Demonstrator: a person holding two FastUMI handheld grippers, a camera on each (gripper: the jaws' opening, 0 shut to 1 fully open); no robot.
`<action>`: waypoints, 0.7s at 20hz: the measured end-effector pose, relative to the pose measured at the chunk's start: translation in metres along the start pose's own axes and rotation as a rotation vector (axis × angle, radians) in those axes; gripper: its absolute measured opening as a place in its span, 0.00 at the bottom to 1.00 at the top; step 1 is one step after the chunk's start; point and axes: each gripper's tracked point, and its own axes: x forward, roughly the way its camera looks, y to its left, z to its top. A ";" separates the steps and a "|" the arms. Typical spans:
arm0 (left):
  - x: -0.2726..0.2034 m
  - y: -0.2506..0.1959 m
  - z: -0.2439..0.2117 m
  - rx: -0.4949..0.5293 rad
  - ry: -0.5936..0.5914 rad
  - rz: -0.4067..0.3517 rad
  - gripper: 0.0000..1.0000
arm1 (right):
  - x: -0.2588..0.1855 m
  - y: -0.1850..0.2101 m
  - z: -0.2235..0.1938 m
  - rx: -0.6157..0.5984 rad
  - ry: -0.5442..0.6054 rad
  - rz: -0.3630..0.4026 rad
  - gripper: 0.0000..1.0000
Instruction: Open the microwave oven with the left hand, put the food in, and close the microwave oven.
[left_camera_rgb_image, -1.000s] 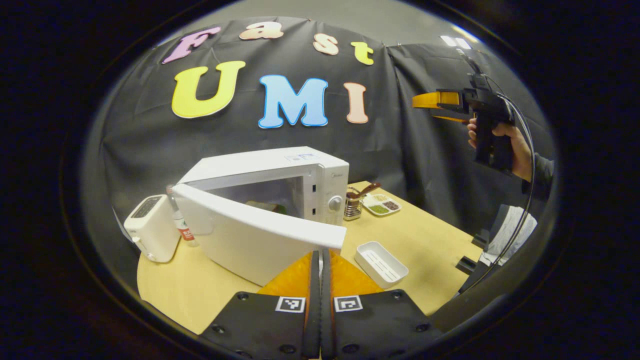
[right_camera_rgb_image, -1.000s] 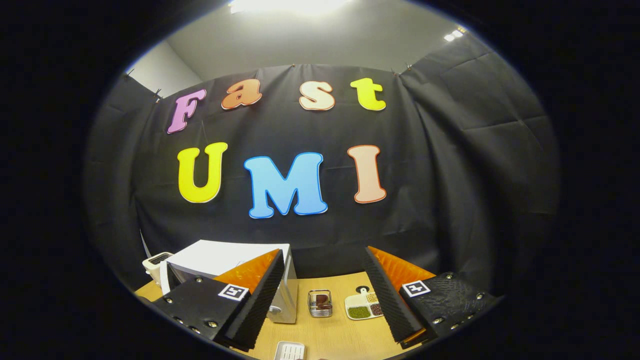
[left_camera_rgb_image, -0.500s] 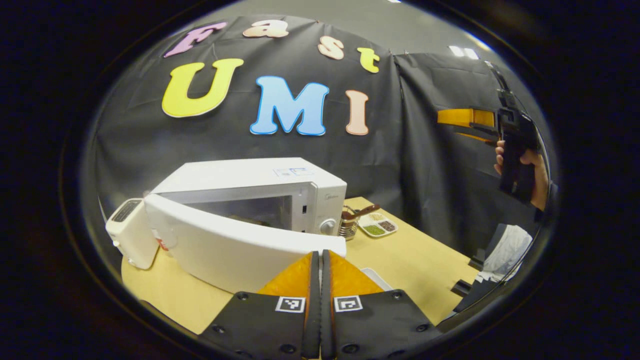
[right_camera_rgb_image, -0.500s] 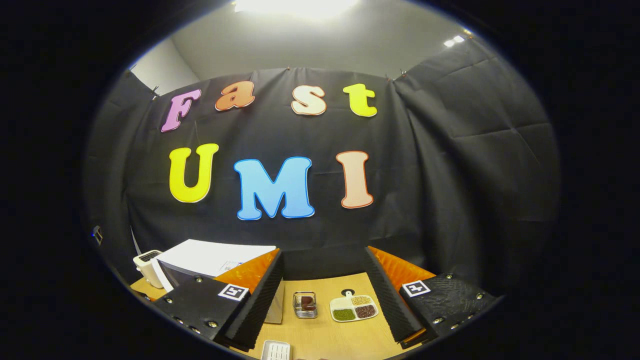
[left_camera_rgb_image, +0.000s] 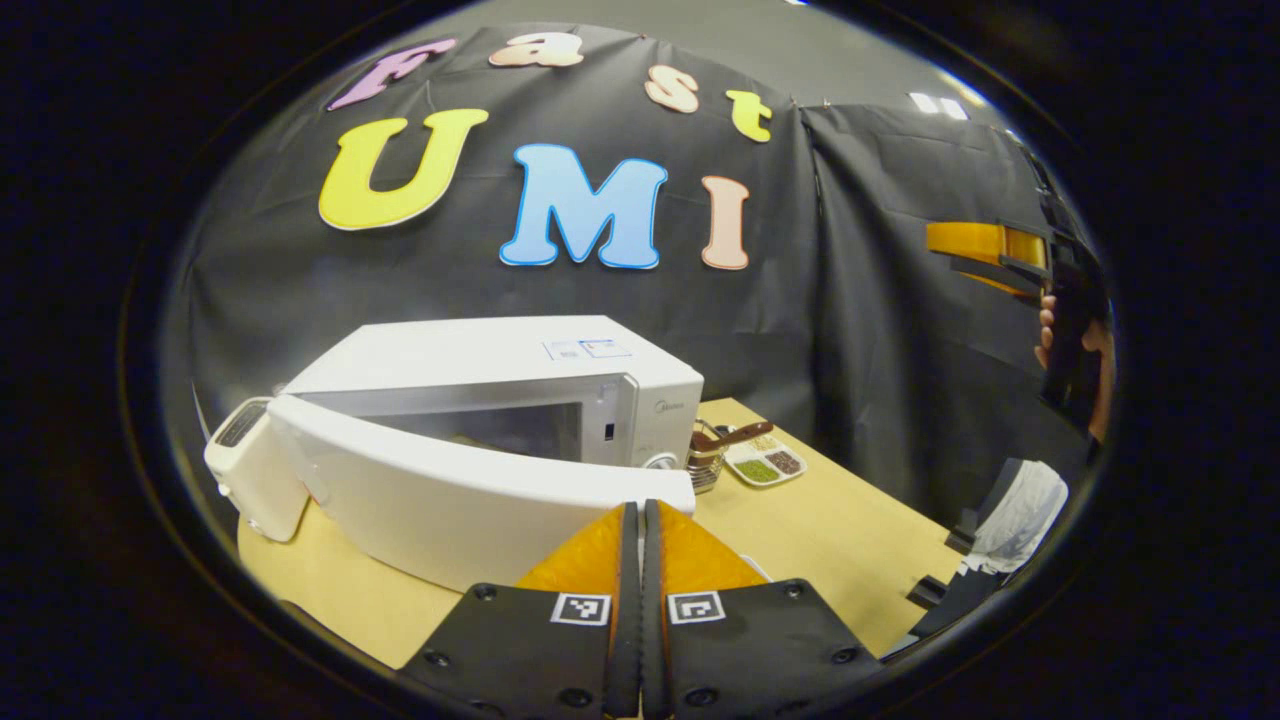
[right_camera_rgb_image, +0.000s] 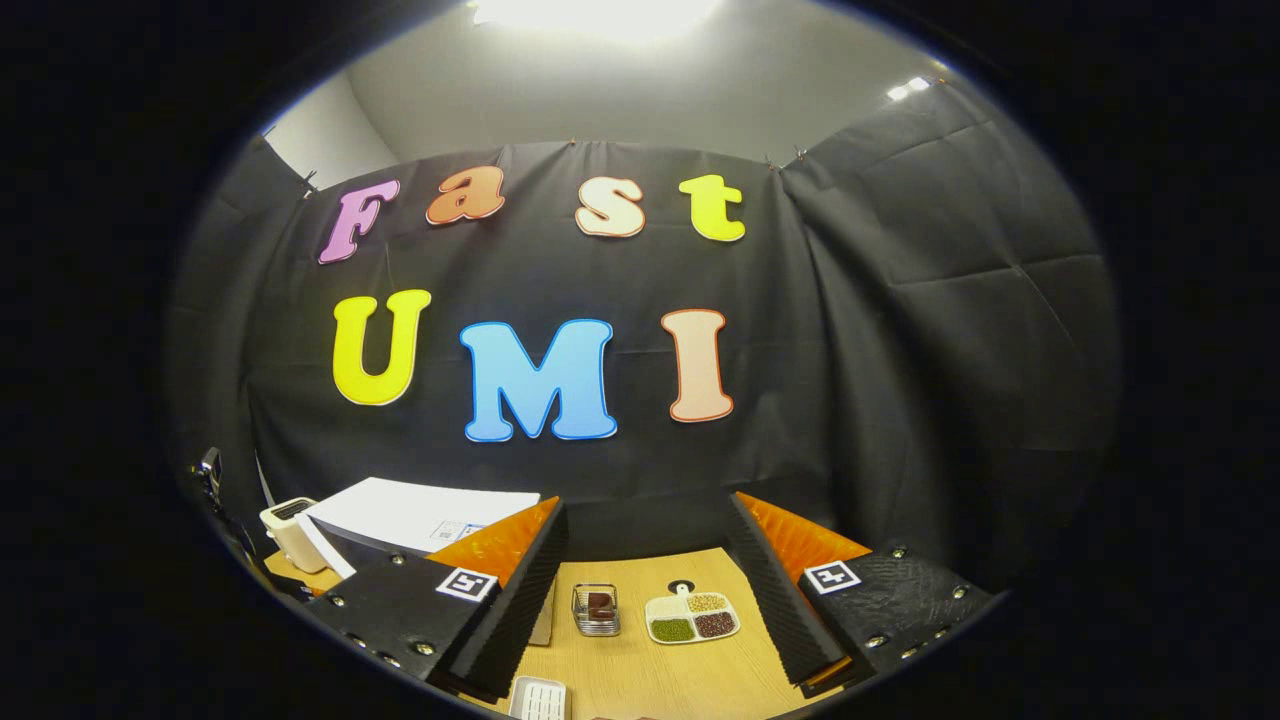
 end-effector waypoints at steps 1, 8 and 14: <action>0.003 0.001 0.001 -0.007 0.000 0.007 0.07 | 0.000 -0.002 -0.001 0.003 0.001 -0.005 0.96; 0.023 -0.001 0.009 -0.047 0.009 0.046 0.07 | -0.005 -0.014 -0.003 0.027 0.005 -0.034 0.96; 0.043 0.002 0.015 -0.101 0.017 0.075 0.07 | -0.005 -0.017 -0.006 0.026 0.014 -0.042 0.96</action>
